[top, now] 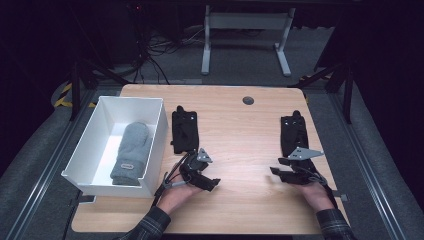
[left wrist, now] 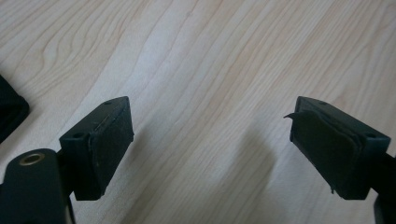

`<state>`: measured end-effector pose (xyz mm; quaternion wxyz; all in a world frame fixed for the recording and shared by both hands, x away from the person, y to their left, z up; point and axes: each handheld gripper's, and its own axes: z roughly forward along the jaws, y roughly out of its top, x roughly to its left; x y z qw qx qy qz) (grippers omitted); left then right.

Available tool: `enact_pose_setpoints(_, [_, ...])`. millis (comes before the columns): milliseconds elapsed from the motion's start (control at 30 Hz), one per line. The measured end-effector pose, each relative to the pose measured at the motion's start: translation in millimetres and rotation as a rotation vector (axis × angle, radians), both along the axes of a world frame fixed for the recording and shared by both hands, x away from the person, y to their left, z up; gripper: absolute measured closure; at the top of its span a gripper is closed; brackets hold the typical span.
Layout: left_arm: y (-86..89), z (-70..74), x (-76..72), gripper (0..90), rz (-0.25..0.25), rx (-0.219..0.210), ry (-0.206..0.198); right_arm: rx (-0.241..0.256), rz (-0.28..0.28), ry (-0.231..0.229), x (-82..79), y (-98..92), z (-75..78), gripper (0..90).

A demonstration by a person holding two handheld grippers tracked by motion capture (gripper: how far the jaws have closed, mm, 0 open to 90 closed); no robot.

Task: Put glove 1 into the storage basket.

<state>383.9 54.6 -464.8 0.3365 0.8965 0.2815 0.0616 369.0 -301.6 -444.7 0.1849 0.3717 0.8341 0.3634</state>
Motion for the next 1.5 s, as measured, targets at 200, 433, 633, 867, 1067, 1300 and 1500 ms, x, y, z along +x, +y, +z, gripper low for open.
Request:
enact_pose_setpoints(200, [0.2,-4.9,-2.5,7.9,-0.023,0.016,-0.049,0.003,-0.062,-0.025,20.1,-15.5,20.3,89.1])
enact_pose_setpoints(433, [2.8,-12.0,-3.4,0.1,-0.065,-0.02,-0.084,0.016,-0.13,0.001,39.5,-37.7,19.3,90.0])
enact_pose_setpoints(633, [3.6,-12.2,-3.3,0.1,-0.072,-0.022,-0.083,-0.008,-0.153,0.015,48.9,-45.6,11.7,90.0])
enact_pose_setpoints(867, [3.7,-12.1,-3.2,0.2,-0.071,-0.022,-0.083,-0.072,-0.16,0.065,60.3,-45.3,-5.8,90.0])
enact_pose_setpoints(1067, [3.7,-12.2,-3.2,0.2,-0.072,-0.022,-0.083,-0.053,-0.14,0.078,56.8,-44.3,-6.0,90.0])
enact_pose_setpoints(1300, [3.7,-12.2,-3.3,0.3,-0.071,-0.022,-0.083,-0.04,-0.073,0.103,43.3,-36.7,-5.7,90.0])
enact_pose_setpoints(1500, [3.6,-12.2,-3.4,0.2,-0.07,-0.023,-0.082,-0.056,-0.015,0.115,25.3,-24.6,-4.9,90.0])
